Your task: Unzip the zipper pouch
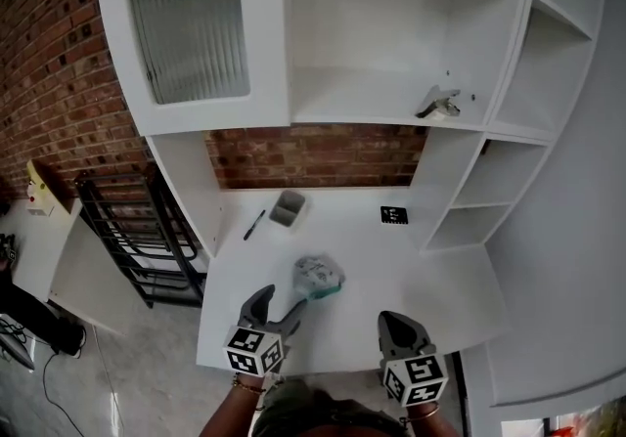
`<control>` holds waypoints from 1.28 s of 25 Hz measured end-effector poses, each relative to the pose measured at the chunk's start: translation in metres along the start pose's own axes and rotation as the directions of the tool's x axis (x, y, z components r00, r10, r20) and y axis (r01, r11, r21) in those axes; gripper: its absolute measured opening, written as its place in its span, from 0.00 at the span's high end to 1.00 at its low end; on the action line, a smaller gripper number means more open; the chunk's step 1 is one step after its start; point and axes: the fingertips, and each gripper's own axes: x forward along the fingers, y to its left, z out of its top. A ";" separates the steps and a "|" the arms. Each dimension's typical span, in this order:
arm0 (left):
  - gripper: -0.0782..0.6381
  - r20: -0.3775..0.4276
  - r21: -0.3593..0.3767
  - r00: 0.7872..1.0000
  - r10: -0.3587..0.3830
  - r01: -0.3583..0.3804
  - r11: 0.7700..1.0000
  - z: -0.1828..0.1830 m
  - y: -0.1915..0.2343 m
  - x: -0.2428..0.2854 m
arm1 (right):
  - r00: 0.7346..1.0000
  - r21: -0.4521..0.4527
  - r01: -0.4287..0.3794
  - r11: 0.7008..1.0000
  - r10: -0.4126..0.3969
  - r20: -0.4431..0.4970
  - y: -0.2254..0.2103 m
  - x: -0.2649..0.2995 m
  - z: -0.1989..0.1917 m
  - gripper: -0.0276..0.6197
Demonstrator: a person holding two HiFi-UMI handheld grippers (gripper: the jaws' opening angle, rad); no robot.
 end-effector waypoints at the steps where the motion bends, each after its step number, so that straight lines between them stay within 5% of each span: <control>1: 0.45 0.018 -0.010 1.000 0.005 -0.005 1.000 0.005 0.000 -0.007 | 1.000 -0.003 -0.004 1.000 0.004 0.002 0.001 0.000 0.001 0.95; 10: 0.47 0.154 -0.089 0.985 0.077 -0.064 0.994 0.039 0.000 -0.069 | 0.997 -0.025 -0.045 0.999 0.046 0.062 0.021 0.004 0.017 0.95; 17: 0.71 0.154 0.096 0.982 0.111 -0.126 0.987 0.047 -0.017 -0.099 | 0.986 -0.059 -0.106 0.993 0.112 0.123 0.043 0.002 0.031 0.95; 24: 0.89 0.165 0.079 0.980 0.108 -0.123 0.989 0.046 -0.021 -0.110 | 0.983 -0.053 -0.107 0.993 0.114 0.144 0.049 -0.002 0.034 0.96; 32: 0.89 0.151 0.132 0.984 0.091 -0.111 0.985 0.043 -0.028 -0.110 | 0.978 -0.037 -0.125 0.991 0.129 0.161 0.050 -0.004 0.034 0.96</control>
